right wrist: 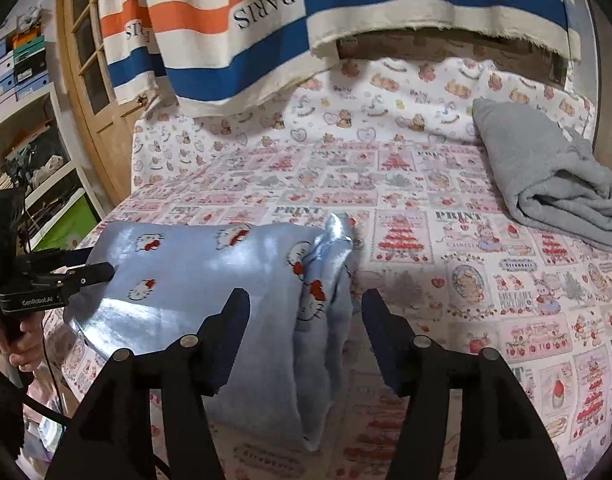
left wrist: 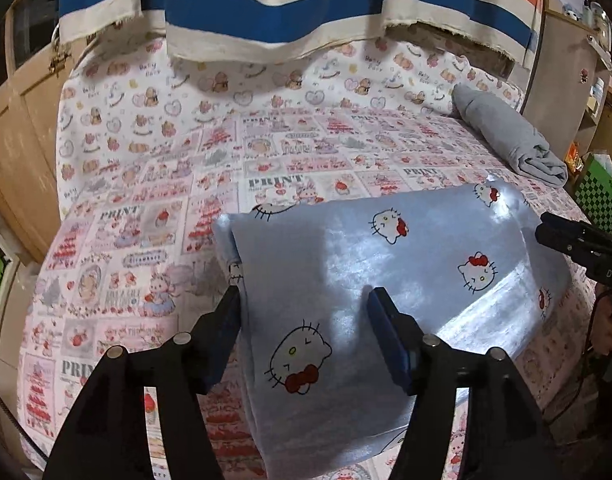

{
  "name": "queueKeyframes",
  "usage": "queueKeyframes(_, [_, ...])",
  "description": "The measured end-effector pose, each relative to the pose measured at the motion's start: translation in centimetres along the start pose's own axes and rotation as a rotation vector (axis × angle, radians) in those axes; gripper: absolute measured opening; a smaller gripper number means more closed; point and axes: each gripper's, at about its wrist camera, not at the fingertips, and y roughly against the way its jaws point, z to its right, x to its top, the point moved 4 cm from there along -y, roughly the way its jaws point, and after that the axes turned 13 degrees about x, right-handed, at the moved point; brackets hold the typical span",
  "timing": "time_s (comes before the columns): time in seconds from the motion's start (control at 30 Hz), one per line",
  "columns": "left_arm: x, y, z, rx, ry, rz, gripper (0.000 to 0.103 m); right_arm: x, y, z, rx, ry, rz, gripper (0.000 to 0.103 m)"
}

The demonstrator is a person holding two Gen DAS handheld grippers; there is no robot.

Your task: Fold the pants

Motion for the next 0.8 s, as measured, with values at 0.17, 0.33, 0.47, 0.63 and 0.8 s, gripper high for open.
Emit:
queueKeyframes(0.17, [-0.5,-0.3,0.1,-0.006,0.0,-0.01,0.063,-0.6,-1.1,0.4,0.041,-0.031,-0.04,0.065])
queueKeyframes(0.33, [-0.6,-0.5,-0.2,-0.016,0.01,-0.017,0.064,-0.8,-2.0,0.6,0.058,-0.052,-0.061,0.065])
queueKeyframes(0.47, [-0.8,-0.6,-0.3,-0.026,0.015,-0.018,0.064,-0.8,-2.4,0.6,0.07,-0.065,-0.07,0.065])
queueKeyframes(0.63, [-0.9,-0.9,-0.5,-0.043,0.03,-0.027,0.066,-0.9,-2.8,0.4,0.069,-0.059,-0.079,0.065])
queueKeyframes(0.8, [-1.1,-1.0,-0.8,-0.065,0.052,-0.033,0.066,-0.9,-2.8,0.4,0.065,-0.06,-0.08,0.065])
